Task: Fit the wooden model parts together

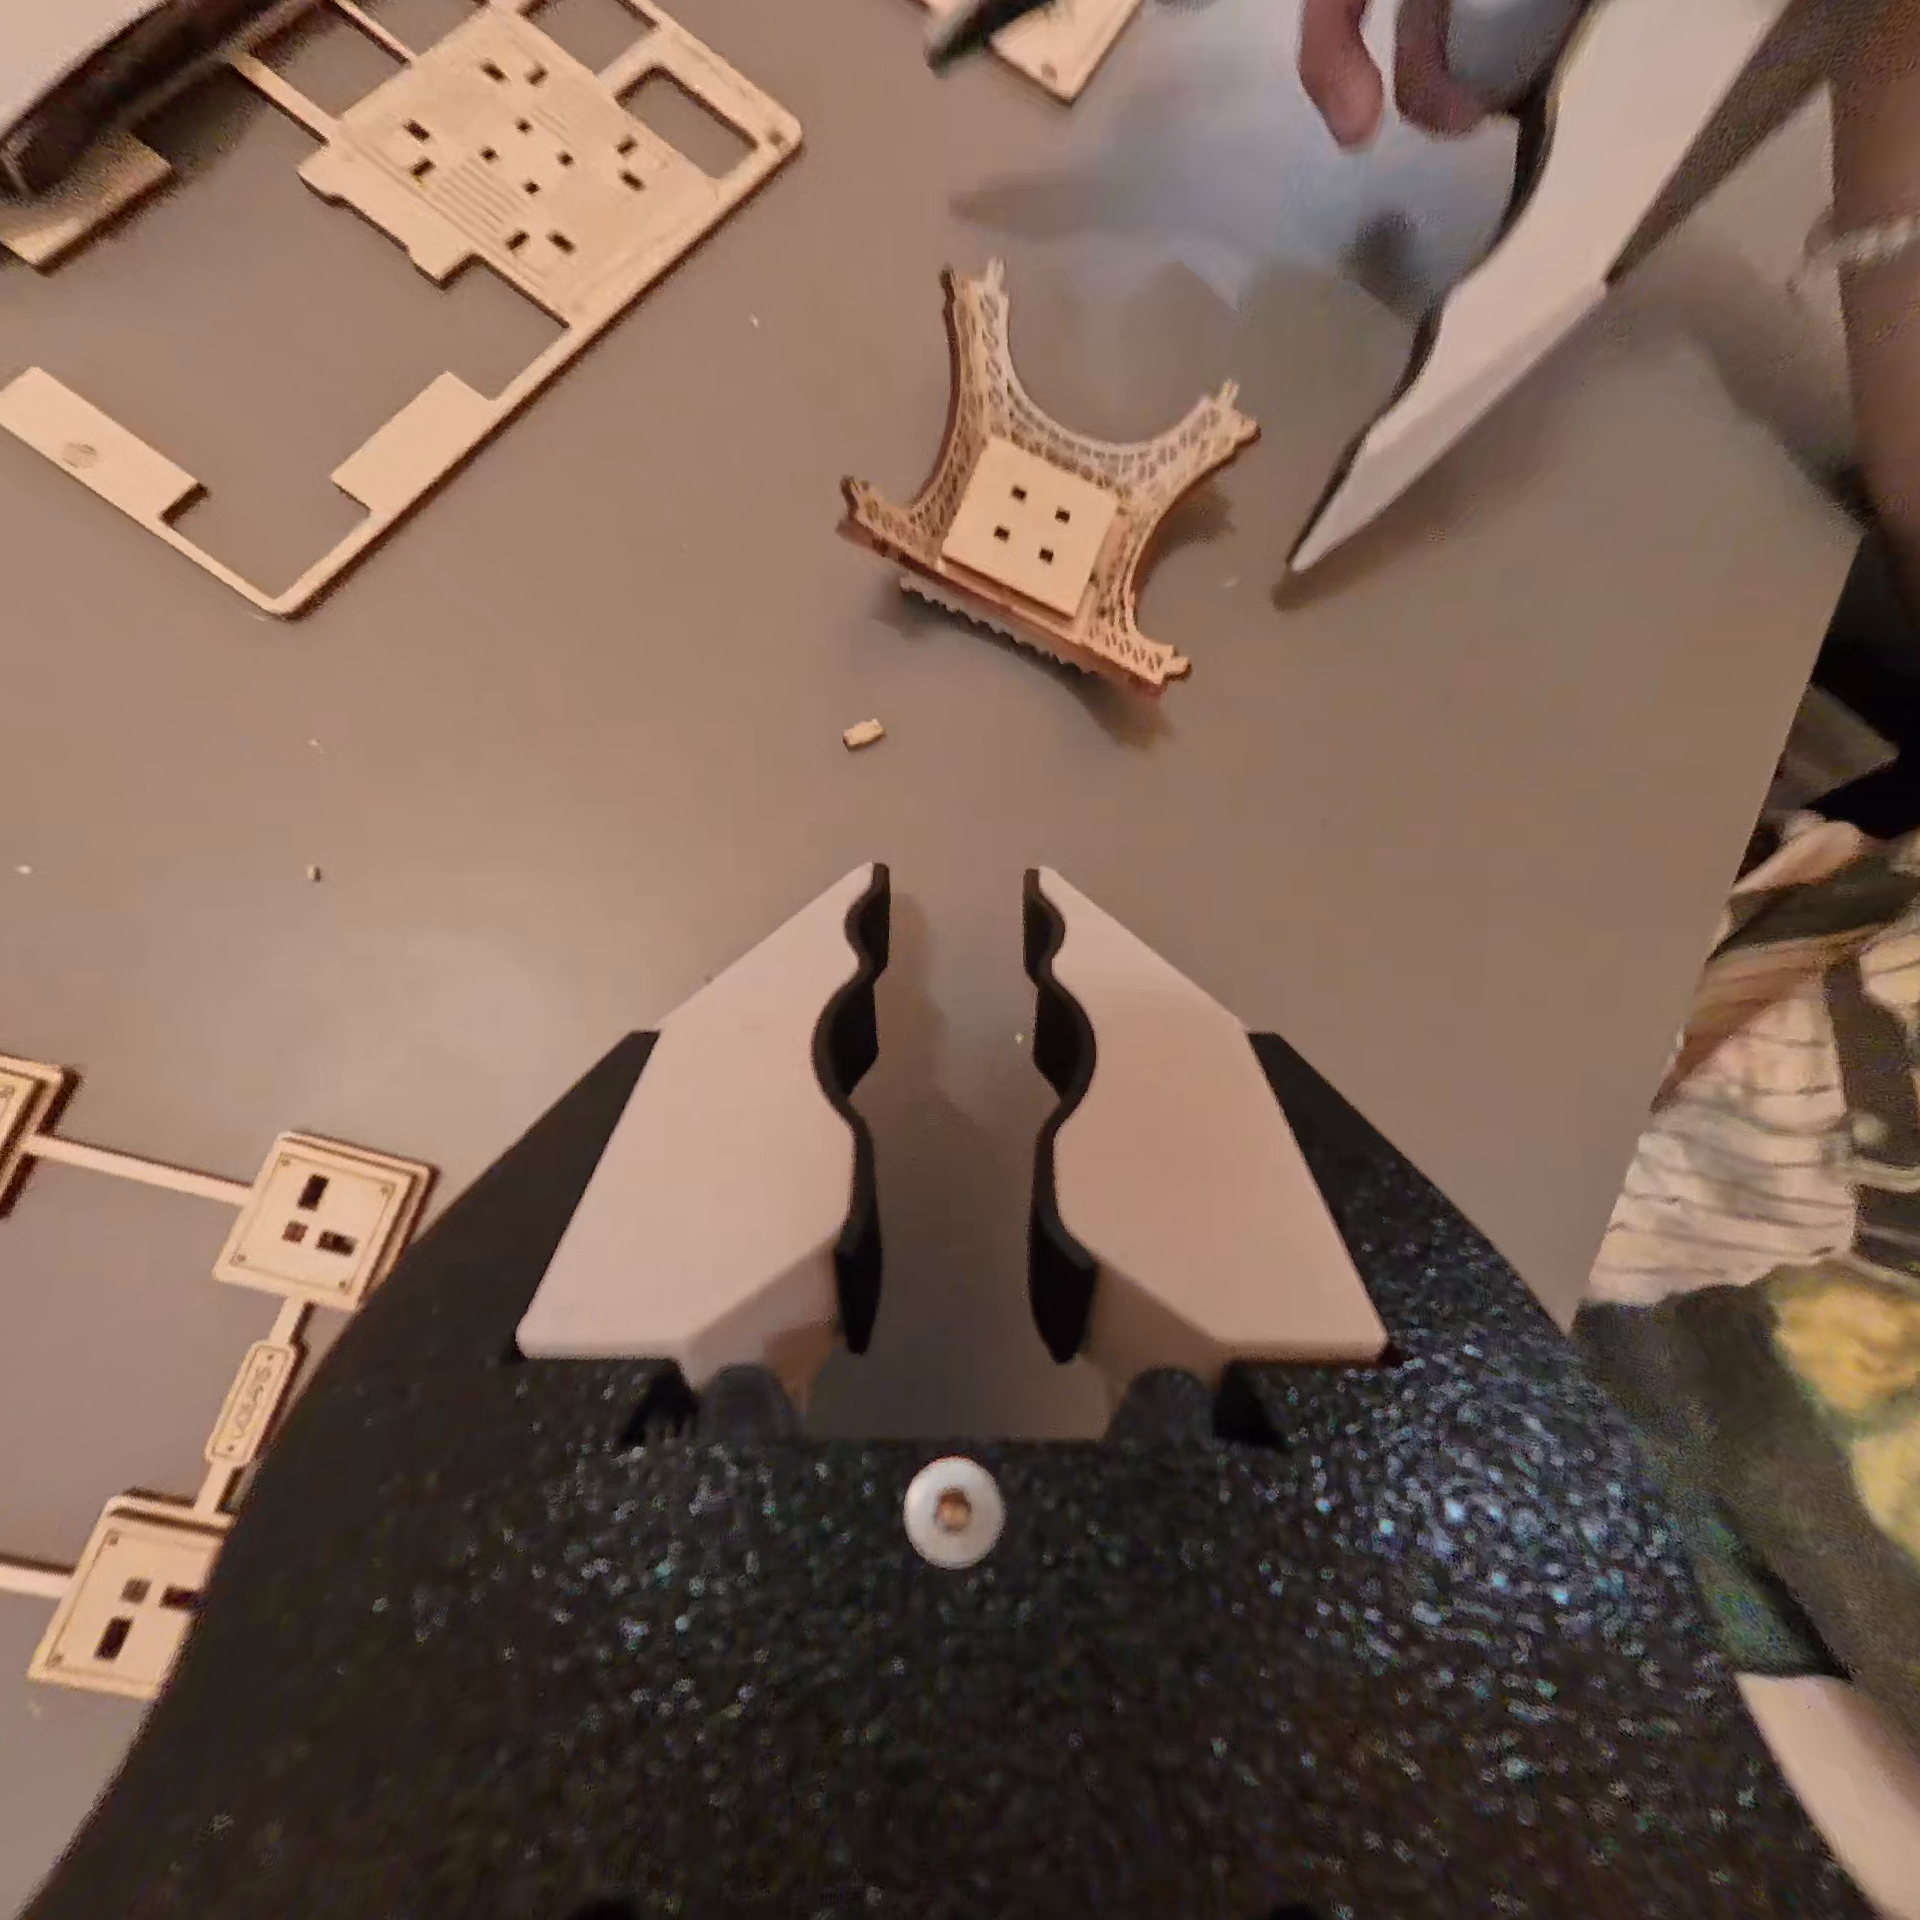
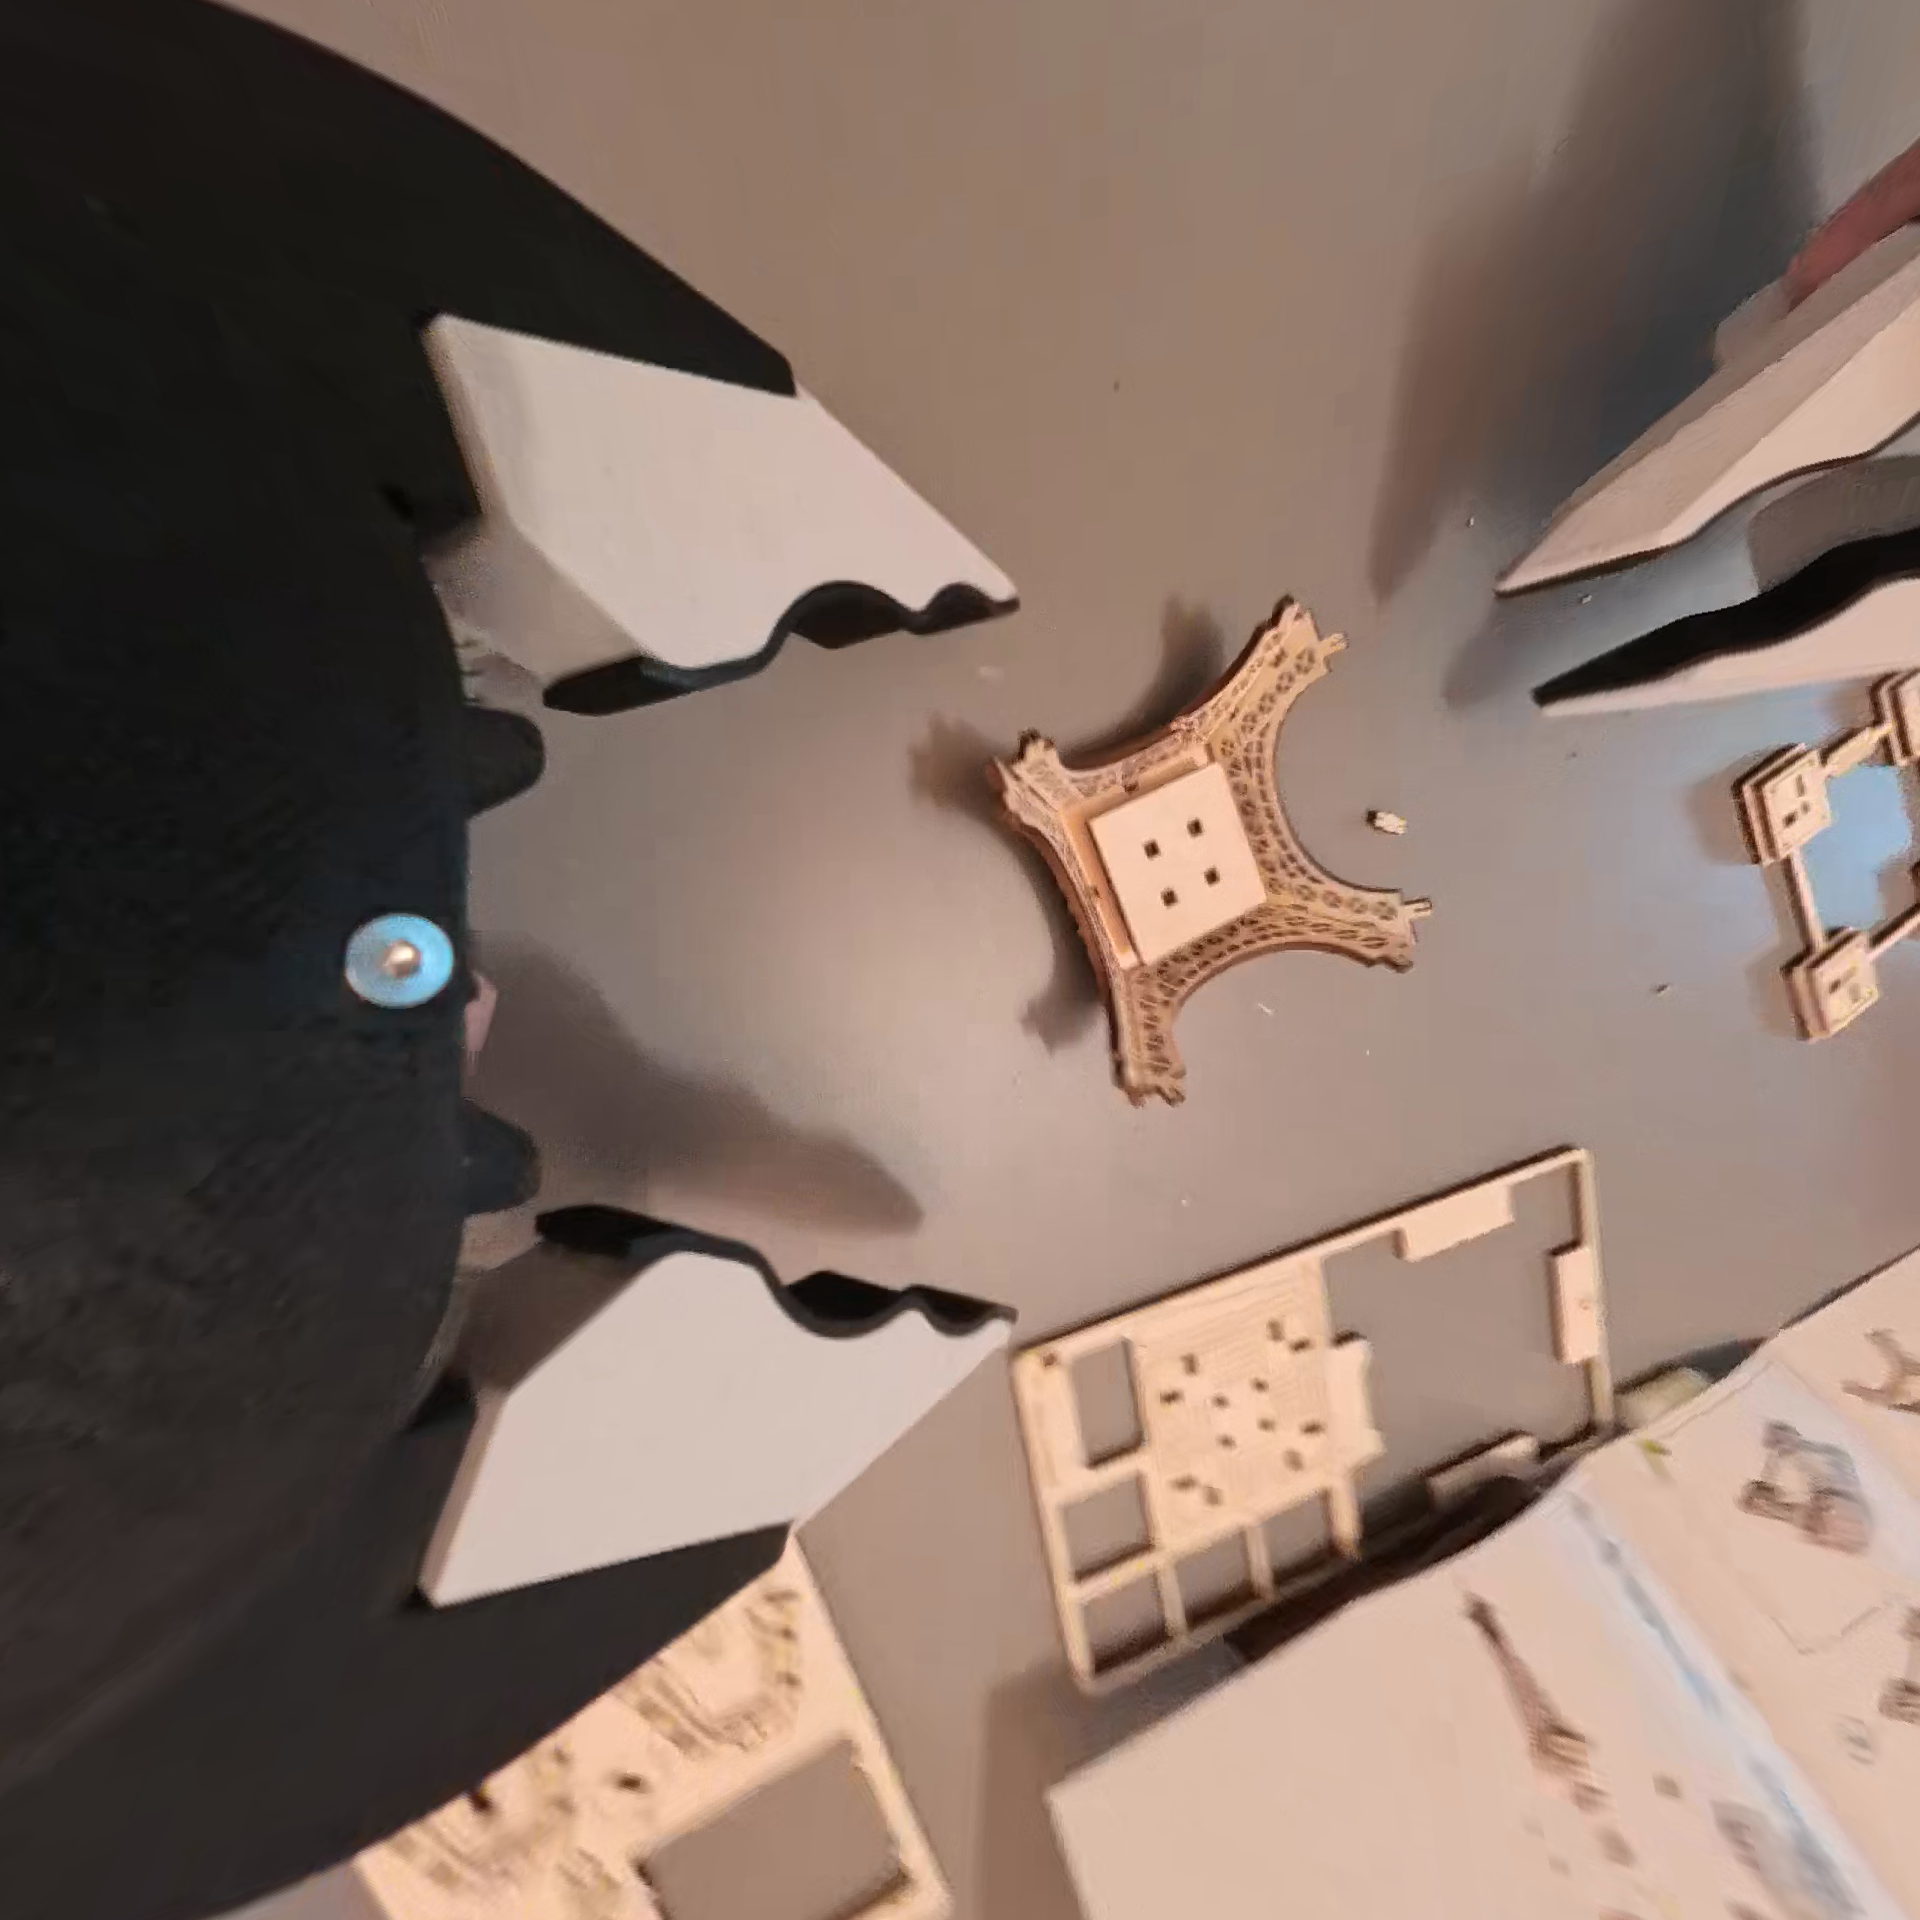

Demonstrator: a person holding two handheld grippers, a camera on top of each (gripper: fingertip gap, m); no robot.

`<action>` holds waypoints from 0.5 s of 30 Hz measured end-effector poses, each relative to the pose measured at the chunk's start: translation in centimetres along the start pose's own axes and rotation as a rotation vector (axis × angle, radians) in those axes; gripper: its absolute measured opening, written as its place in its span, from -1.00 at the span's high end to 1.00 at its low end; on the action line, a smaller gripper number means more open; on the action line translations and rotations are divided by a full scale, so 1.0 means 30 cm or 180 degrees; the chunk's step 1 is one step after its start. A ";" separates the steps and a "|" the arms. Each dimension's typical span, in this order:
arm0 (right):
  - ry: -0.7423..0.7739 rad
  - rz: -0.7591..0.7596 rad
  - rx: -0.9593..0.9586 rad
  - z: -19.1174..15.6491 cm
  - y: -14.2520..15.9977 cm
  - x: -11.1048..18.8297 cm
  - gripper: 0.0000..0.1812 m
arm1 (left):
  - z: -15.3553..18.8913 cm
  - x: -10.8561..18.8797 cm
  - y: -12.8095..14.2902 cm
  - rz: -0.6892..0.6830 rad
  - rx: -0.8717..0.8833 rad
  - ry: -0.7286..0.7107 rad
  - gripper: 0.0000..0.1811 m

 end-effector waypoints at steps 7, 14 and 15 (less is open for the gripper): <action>-0.0946 0.0354 0.0456 -0.004 -0.070 -0.055 -0.24 | 0.021 -0.007 0.041 0.0107 -0.0021 -0.0132 0.83; -0.1287 -0.0054 0.0745 -0.012 -0.104 -0.072 0.02 | 0.021 0.010 0.052 0.0289 0.0122 -0.0170 0.87; -0.1251 -0.0204 0.0890 -0.016 -0.111 -0.071 0.03 | 0.022 0.007 0.057 0.0262 0.0123 -0.0165 0.87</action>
Point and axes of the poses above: each gripper's, where its closed fingertips meet, x back along the fingers, y out of its underside, z = x × y across the jaws, the point moved 4 cm from there along x, back along the fingers, and after that the axes turned 9 degrees about x, right-handed, at the moved point
